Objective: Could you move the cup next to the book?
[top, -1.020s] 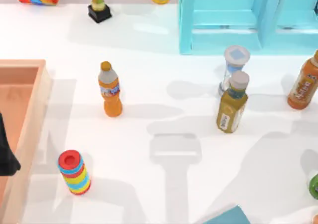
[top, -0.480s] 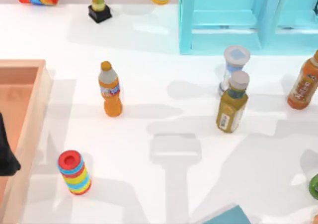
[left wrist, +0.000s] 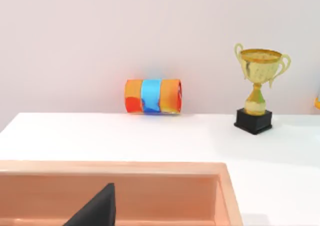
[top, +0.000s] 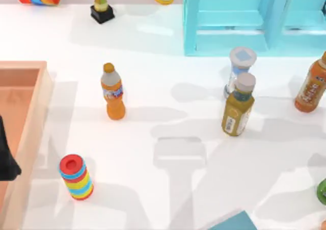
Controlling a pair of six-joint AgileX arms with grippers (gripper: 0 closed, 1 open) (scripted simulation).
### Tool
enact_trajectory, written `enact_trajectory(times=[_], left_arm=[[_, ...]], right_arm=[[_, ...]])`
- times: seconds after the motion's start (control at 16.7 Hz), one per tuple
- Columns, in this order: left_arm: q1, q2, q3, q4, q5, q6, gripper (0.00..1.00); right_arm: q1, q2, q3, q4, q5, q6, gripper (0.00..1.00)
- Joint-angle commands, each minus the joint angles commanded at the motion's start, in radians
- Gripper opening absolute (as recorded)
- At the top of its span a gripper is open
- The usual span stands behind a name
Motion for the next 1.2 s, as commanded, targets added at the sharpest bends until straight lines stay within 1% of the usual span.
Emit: enact_trajectory(times=[0.12, 0.24, 0.6, 0.72, 1.02, 1.2], left_arm=[[0.000, 0.000, 0.000, 0.000, 0.000, 0.000, 1.00], [0.000, 0.000, 0.000, 0.000, 0.000, 0.000, 1.00], [0.000, 0.000, 0.000, 0.000, 0.000, 0.000, 1.00], [0.000, 0.000, 0.000, 0.000, 0.000, 0.000, 1.00], [0.000, 0.000, 0.000, 0.000, 0.000, 0.000, 1.00], [0.000, 0.000, 0.000, 0.000, 0.000, 0.000, 1.00]], right_arm=[[0.043, 0.000, 0.022, -0.047, 0.014, 0.179, 0.00], [0.096, -0.004, 0.043, -0.092, 0.027, 0.390, 0.00], [0.319, -0.012, 0.102, -0.218, 0.057, 1.151, 0.00], [0.412, -0.017, 0.114, -0.243, 0.062, 1.377, 0.00], [0.663, -0.037, 0.126, -0.267, 0.059, 1.871, 0.00], [0.813, -0.056, 0.116, -0.252, 0.048, 2.103, 0.00]])
